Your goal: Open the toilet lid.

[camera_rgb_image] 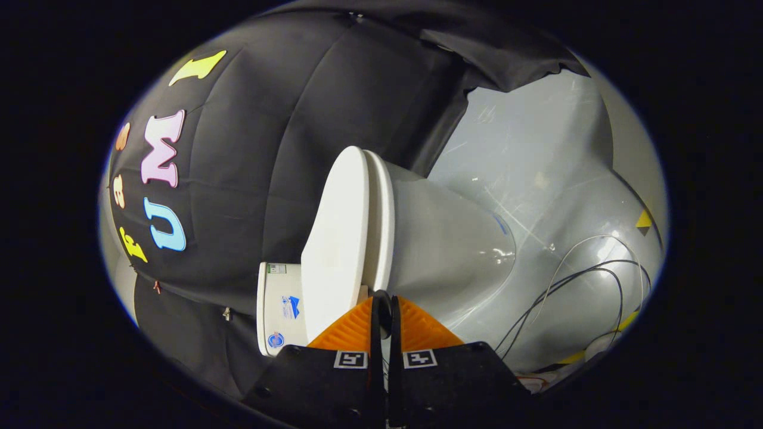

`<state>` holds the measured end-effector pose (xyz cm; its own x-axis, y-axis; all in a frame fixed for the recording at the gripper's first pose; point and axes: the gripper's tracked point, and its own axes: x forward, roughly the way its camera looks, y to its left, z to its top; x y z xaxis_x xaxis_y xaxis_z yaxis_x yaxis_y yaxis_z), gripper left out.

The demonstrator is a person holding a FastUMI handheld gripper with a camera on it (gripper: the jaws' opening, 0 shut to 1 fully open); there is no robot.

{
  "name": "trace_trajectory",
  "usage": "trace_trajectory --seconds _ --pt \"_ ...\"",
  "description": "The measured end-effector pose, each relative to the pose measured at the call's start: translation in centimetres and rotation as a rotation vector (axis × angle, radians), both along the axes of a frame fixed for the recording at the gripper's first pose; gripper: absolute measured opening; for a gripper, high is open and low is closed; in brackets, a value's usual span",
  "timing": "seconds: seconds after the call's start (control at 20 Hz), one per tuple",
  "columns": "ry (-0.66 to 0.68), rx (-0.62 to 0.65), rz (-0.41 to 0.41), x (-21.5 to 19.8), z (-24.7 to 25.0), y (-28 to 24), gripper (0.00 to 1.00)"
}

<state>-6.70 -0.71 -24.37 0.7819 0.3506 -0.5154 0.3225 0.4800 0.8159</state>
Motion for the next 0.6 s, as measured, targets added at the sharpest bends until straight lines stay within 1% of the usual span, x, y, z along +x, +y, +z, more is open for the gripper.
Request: trace_trajectory --seconds 0.05,0.15,0.3,0.5,0.6 --pt "-0.001 -0.019 0.008 0.1 -0.1 0.1 0.07" --pt "0.018 -0.014 -0.004 0.1 0.2 0.1 0.07" --pt "0.031 -0.017 0.003 0.1 0.6 0.3 0.07" --pt "0.014 -0.1 0.019 0.3 1.4 0.3 0.07" --pt "-0.007 -0.119 0.019 0.3 3.5 0.5 0.07"
